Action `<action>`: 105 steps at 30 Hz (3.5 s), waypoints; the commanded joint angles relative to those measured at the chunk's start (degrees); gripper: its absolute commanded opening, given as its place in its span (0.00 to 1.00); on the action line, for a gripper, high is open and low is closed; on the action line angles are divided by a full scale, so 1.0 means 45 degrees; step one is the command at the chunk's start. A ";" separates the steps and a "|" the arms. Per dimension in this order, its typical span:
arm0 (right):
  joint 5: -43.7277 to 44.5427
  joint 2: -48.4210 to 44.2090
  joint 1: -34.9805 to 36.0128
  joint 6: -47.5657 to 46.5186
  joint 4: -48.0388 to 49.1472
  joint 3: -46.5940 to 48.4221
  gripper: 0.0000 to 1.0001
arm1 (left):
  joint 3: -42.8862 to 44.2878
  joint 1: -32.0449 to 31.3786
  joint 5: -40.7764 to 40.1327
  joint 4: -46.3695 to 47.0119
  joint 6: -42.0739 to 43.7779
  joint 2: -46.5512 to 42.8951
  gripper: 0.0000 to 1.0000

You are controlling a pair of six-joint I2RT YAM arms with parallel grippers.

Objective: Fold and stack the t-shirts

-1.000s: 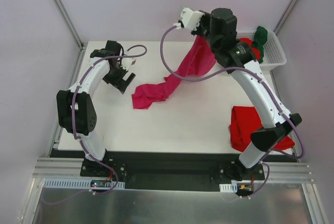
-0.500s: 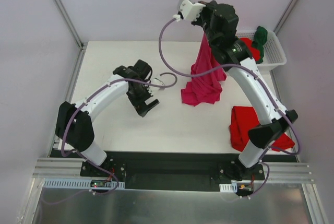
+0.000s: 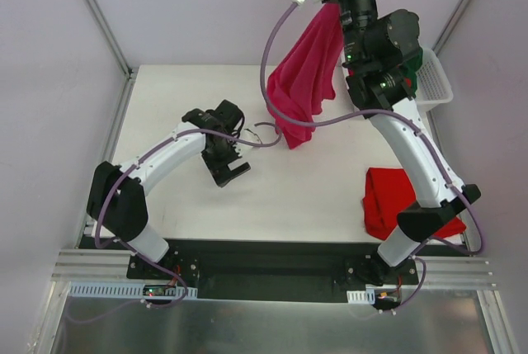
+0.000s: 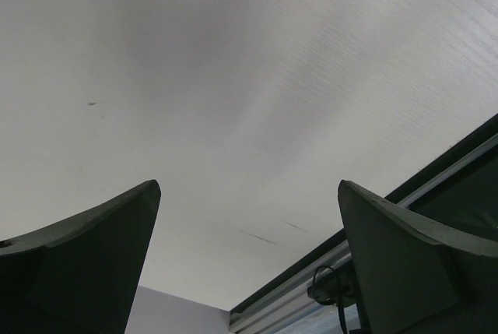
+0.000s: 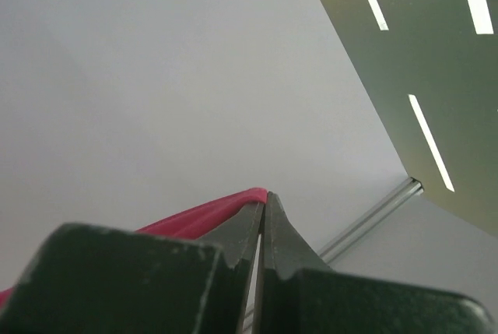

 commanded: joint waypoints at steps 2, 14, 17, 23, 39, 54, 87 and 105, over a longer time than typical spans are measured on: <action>0.0837 0.0036 -0.0701 -0.0196 -0.0982 -0.2189 0.01 | 0.0318 -0.0874 -0.0048 -0.0231 0.0520 -0.0019 0.99; 0.1382 0.2282 -0.1171 0.0801 -0.2084 0.3521 0.01 | 0.2778 -0.1813 -0.0262 0.0177 -0.1098 0.0880 0.97; 0.0839 0.1232 -0.0995 0.0528 -0.0543 0.2221 0.01 | 0.3598 -0.1444 0.0204 0.0626 -0.2931 0.1210 0.93; 0.0796 -0.0838 -0.0584 -0.0290 0.0980 -0.0613 0.01 | 0.6050 0.0720 0.1534 0.0920 -0.7030 0.3277 0.90; 0.0953 -0.1605 -0.0448 -0.1191 0.0632 -0.2531 0.01 | 1.2528 0.1039 0.9573 0.1624 -0.9323 0.8147 0.82; -0.1971 0.2686 0.1988 -0.0271 0.0415 -0.0853 0.01 | 0.5690 0.4038 1.1811 0.2542 -1.1336 0.5100 0.83; 0.2398 -0.2150 -0.2890 0.0801 -0.3089 -0.7373 0.03 | 0.7016 0.4596 1.0402 0.1253 -0.9460 0.4903 0.82; -0.1722 0.0592 0.3065 0.1893 -0.2689 -0.5390 0.02 | 0.6278 0.6481 0.4525 0.0257 -0.8191 0.3714 0.84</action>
